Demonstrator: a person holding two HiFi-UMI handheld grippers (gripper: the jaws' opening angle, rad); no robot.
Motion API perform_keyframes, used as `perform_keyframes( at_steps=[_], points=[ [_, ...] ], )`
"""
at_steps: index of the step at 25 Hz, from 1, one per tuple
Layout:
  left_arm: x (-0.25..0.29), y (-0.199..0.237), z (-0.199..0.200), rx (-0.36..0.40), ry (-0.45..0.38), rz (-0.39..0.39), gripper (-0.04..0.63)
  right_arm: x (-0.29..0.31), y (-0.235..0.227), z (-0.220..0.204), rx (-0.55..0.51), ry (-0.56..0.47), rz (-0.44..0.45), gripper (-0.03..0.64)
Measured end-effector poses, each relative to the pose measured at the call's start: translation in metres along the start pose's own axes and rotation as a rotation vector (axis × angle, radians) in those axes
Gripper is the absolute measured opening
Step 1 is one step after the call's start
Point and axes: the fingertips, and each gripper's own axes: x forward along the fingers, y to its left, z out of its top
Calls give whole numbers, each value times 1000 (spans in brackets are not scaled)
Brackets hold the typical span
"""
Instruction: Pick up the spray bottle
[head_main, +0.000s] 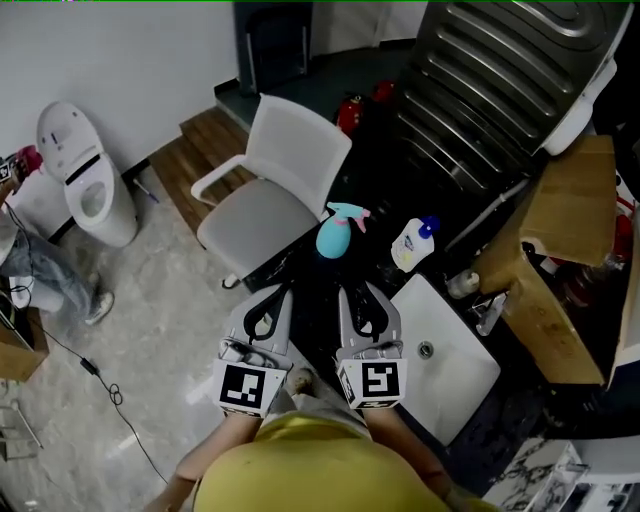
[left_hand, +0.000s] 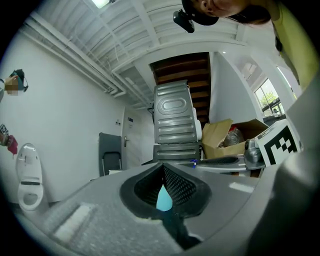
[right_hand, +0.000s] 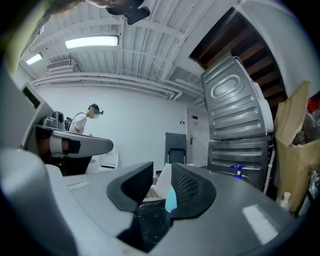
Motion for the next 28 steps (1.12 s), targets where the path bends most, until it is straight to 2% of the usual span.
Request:
perform_keyframes(
  at_steps=[17,23,28],
  points=[
    [67,39,-35,-25,53,-152,2,73,-22,-68,32,132,-114,226],
    [87,49,-59,-16,111,-194,2,102,-31,-115,71,234,-146,292],
    [105,47,-67,-19,124,-245,2,122,-39,-145,108,287,-156,375]
  ],
)
